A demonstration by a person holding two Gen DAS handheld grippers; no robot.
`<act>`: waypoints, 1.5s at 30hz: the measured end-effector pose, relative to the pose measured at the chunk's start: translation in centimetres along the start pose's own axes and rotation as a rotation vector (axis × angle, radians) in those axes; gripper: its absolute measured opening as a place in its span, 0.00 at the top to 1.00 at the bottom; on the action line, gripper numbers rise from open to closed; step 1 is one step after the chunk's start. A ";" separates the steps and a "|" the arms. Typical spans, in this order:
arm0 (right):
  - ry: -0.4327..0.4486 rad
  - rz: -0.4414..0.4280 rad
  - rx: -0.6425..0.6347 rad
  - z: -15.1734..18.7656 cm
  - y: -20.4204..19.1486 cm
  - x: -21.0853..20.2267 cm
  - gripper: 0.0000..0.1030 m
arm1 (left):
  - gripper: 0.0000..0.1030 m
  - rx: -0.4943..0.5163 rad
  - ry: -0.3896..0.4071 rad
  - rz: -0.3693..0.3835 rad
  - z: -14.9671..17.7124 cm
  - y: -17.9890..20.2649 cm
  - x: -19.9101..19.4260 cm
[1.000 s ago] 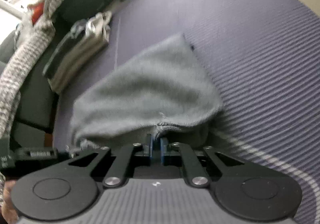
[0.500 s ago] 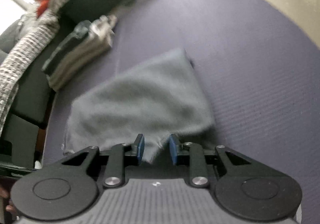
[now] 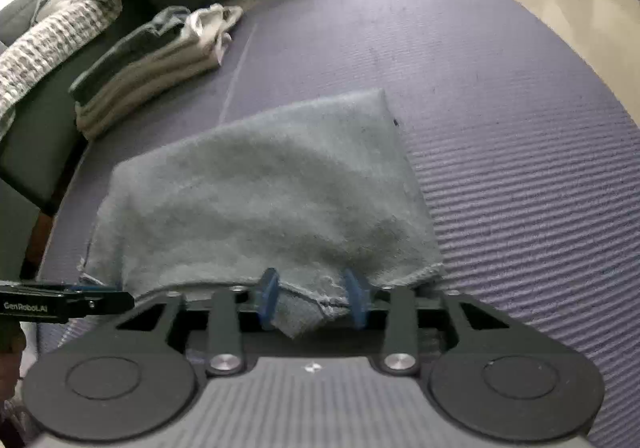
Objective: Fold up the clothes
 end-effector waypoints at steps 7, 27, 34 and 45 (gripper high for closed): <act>0.014 0.058 -0.046 0.4 -2.8 -1.4 0.34 | 0.04 0.024 0.253 -0.176 -1.0 2.2 -6.0; -0.065 0.188 -0.213 4.4 -9.9 -3.4 0.01 | 0.01 -0.015 0.194 -0.435 4.2 2.9 -15.6; -0.058 0.203 -0.170 3.9 -9.4 -2.4 0.01 | 0.00 -0.062 0.255 -0.406 2.5 3.1 -18.2; -0.120 0.287 -0.198 5.0 -6.3 0.0 0.01 | 0.00 -0.166 0.137 -0.478 3.0 1.4 -12.0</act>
Point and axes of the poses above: each gripper's, at about its wrist camera, not at the fingertips, and x roughly the way its jaws point, y to its right, z to its underside, the point moved 2 cm from there along x, roughly the way its jaws point, and after that the axes turned 15 degrees about -z, right-handed, at the moved point
